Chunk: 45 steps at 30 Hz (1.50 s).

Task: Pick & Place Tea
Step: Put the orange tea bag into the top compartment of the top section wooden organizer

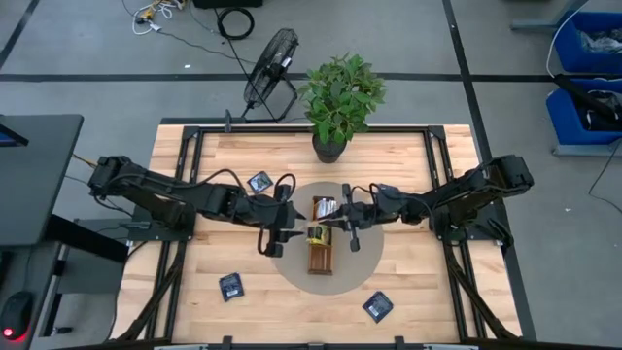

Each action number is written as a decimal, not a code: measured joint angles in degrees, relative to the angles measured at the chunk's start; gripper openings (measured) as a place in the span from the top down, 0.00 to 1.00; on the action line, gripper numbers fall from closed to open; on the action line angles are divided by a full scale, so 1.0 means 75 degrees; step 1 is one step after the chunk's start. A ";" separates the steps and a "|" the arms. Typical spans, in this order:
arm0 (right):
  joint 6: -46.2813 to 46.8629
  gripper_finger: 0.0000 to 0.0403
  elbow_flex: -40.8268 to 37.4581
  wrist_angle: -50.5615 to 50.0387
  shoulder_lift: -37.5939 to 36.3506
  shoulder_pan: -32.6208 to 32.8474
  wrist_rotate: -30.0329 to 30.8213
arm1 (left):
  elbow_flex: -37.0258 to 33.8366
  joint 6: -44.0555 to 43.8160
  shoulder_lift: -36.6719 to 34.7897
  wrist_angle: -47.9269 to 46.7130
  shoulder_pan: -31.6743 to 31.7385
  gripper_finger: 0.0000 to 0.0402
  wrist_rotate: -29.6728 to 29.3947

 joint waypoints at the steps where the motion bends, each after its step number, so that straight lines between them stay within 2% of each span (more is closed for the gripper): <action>1: 0.0013 0.98 0.0000 -0.0093 0.0000 -0.0002 -0.0031 | -0.0004 -0.0039 -0.0031 -0.0052 0.0000 0.56 0.0006; 9: 0.0030 0.98 0.0000 0.0406 0.0000 -0.0005 -0.0126 | 0.0002 -0.0131 -0.0027 0.0008 0.0082 0.56 0.0009; 12: 0.0030 0.98 0.0000 0.0480 0.0000 -0.0005 -0.0131 | -0.0001 -0.0329 -0.0012 0.0010 0.0161 0.60 -0.0061; 19: 0.0126 0.98 0.0000 0.0457 0.0000 -0.0007 -0.0220 | -0.0001 -0.0314 -0.0007 0.0094 0.0306 0.82 0.0010; 23: 0.0139 0.94 0.0000 0.0448 0.0000 -0.0008 -0.0231 | -0.0001 -0.0382 -0.0007 0.0087 0.0297 0.97 0.0021; 30: 0.0188 0.77 -0.0006 0.0084 0.0000 -0.0005 -0.0237 | -0.0001 -0.1063 -0.0007 -0.0053 0.0341 0.99 0.0006; 34: 0.0349 0.70 -0.0274 -0.0100 -0.0063 -0.0002 0.0099 | -0.0001 -0.1552 -0.0007 -0.0228 0.0341 0.99 -0.0022; 42: 0.0782 0.66 -0.1341 -0.0015 -0.0851 0.0195 0.0202 | -0.0001 -0.3178 -0.0007 -0.0642 0.0666 1.00 -0.0194; 45: 0.0838 0.65 -0.1630 -0.0013 -0.1149 0.0431 0.0609 | -0.0001 -0.3702 -0.0007 -0.0717 0.0988 1.00 0.0130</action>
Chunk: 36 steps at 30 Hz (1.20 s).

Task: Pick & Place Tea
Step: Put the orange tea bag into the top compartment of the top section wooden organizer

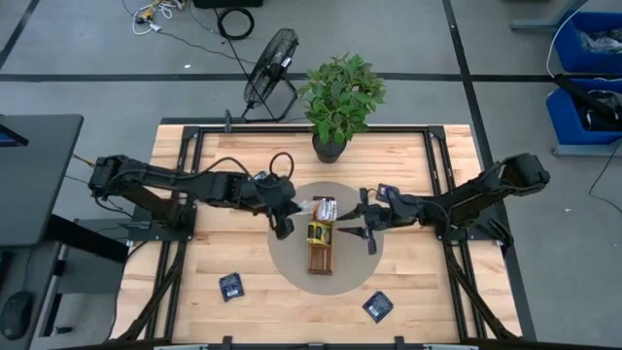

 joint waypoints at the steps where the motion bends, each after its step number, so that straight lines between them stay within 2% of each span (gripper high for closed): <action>1: -0.0001 0.65 -0.0069 -0.0006 -0.0076 0.0085 0.0142 | 0.0000 -0.0219 -0.0003 -0.0002 0.0124 1.00 0.0151; 4: 0.0011 0.65 -0.0192 -0.0004 -0.0187 0.0338 0.0404 | 0.0000 -0.0830 -0.0003 -0.0026 0.0511 1.00 0.0572; 12: 0.0007 0.65 -0.0255 -0.0239 -0.0215 0.0898 0.1039 | 0.0009 -0.3324 0.0102 0.0031 0.1450 1.00 0.1385; 18: -0.0064 0.66 -0.0258 -0.0443 -0.0212 0.1224 0.1162 | 0.0006 -0.4569 0.0889 -0.0078 0.1709 1.00 0.2582; 22: -0.0063 0.67 -0.0258 -0.0707 -0.0212 0.1352 0.1161 | 0.0000 -0.4916 0.1434 0.0022 0.1711 1.00 0.3238; 27: -0.0053 0.69 -0.0258 -0.0884 -0.0212 0.1533 0.1161 | 0.0015 -0.5227 0.1723 0.0446 0.1816 1.00 0.3345; 36: -0.0039 0.72 -0.0255 -0.1002 -0.0209 0.1829 0.1452 | 0.0015 -0.5417 0.1719 0.0460 0.2174 1.00 0.3199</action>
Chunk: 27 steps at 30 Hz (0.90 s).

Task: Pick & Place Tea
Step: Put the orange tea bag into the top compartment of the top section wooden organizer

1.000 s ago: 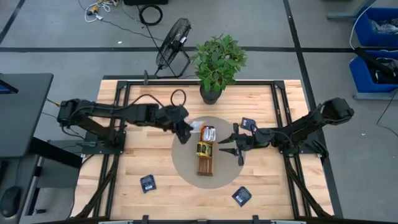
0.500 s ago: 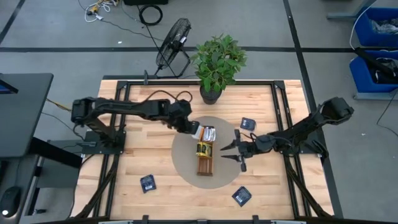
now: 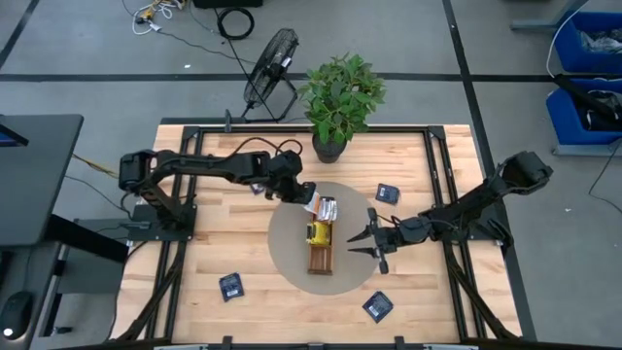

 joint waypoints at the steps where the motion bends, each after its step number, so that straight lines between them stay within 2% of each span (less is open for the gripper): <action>1: 0.0000 0.72 -0.0001 -0.0016 0.0000 0.0034 0.0081 | 0.0000 -0.0023 0.0051 0.0007 0.0038 1.00 0.0025; 11: 0.0049 0.72 -0.0001 -0.0092 0.0000 0.0200 0.0299 | 0.0022 -0.0022 0.0632 0.0212 0.0035 1.00 0.0411; 14: 0.0131 0.72 0.0000 -0.0169 0.0000 0.0200 0.0297 | 0.0314 0.0236 0.0627 -0.0331 0.0017 1.00 0.0267; 17: 0.0117 0.72 0.0000 -0.0163 0.0000 0.0197 0.0299 | 0.0633 0.0430 0.0655 -0.0232 0.0063 1.00 0.0251; 23: 0.0195 0.72 0.0000 -0.0125 0.0000 0.0203 0.0296 | 0.0729 0.0409 0.0797 -0.0914 0.0149 1.00 0.0306; 27: 0.0222 0.72 0.0000 -0.0217 0.0000 0.0240 0.0299 | 0.0743 0.0428 0.0878 -0.0778 0.0124 1.00 0.0244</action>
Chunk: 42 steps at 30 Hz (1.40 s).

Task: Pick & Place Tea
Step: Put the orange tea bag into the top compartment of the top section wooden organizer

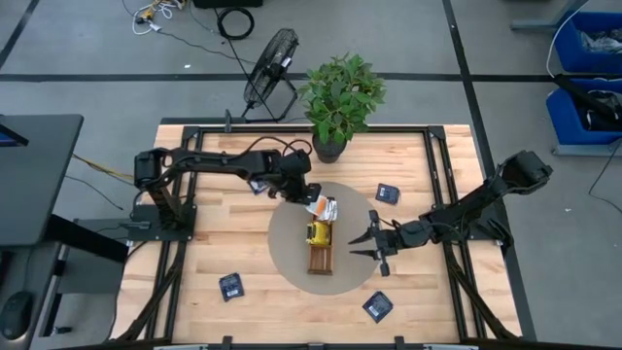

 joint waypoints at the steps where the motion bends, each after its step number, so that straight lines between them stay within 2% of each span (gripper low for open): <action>1: -0.0006 0.72 0.0000 0.0004 0.0000 0.0000 -0.0001 | -0.0002 -0.0003 0.0008 -0.0057 -0.0001 1.00 0.0000; 7: 0.0046 0.72 0.0000 0.0004 0.0000 0.0000 -0.0003 | -0.0009 0.0049 0.0005 -0.0519 -0.0030 1.00 -0.0106; 15: 0.0012 0.72 0.0000 0.0019 0.0000 0.0000 0.0000 | -0.0006 -0.0078 0.0069 0.0329 -0.0034 1.00 0.0011; 21: 0.0012 0.72 0.0000 0.0019 0.0000 0.0000 0.0000 | -0.0006 -0.0107 0.0069 0.0381 -0.0033 1.00 0.0009; 28: 0.0018 0.72 0.0000 0.0010 0.0000 0.0000 -0.0003 | -0.0006 0.0117 0.0069 -0.0507 -0.0043 1.00 -0.0310; 42: -0.0046 0.72 0.0000 -0.0004 0.0000 0.0000 -0.0002 | -0.0006 0.0056 0.0066 0.0691 -0.0089 0.97 0.0004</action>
